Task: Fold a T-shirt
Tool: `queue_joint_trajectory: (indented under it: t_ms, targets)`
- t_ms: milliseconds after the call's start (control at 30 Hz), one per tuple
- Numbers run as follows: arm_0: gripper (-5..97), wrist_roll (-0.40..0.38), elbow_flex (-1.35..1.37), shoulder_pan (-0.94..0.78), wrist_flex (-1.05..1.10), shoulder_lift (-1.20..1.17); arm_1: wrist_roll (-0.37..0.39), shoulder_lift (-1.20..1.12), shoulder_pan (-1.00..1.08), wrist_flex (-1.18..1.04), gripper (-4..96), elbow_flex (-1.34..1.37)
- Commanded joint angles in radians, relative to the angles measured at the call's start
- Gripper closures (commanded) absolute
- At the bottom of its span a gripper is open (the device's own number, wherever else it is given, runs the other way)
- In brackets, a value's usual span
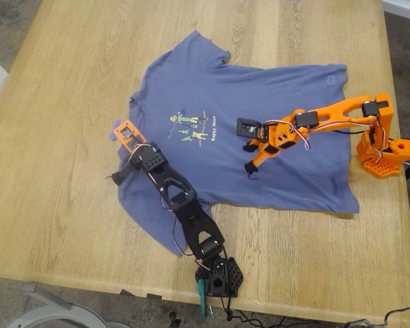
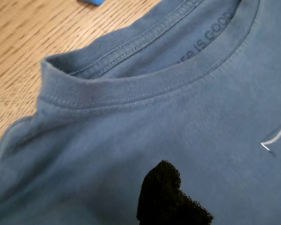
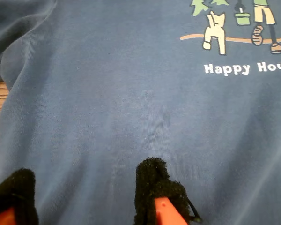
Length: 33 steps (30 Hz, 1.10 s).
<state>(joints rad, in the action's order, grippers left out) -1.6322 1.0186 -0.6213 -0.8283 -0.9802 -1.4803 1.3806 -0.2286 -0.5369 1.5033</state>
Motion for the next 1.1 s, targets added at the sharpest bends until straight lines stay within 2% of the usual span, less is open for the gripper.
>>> queue_joint_trajectory:
  t_ms: [0,200,467,633,767,833,1067]
  targets:
    - [19,0.018,-0.166,-0.015,0.028,0.011,0.006,0.005,0.006,0.018,60.1,-0.064]
    - [20,0.037,-0.298,-0.035,0.025,0.143,0.009,0.006,0.015,0.028,60.9,-0.034]
    - [28,0.072,-0.422,-0.046,-0.060,0.273,0.026,0.011,0.055,0.075,61.3,0.035]
    - [43,0.063,-0.666,-0.043,-0.216,0.425,0.028,0.009,0.061,0.104,61.3,0.086]
    - [49,0.048,-1.149,-0.048,-0.408,0.710,0.037,0.009,0.054,0.115,61.4,0.098]
    - [52,0.040,-1.305,-0.054,-0.489,0.810,0.040,0.009,0.046,0.114,61.4,0.098]
    - [71,-0.003,-1.350,-0.057,-0.560,0.828,0.049,0.006,0.026,0.115,62.9,0.124]
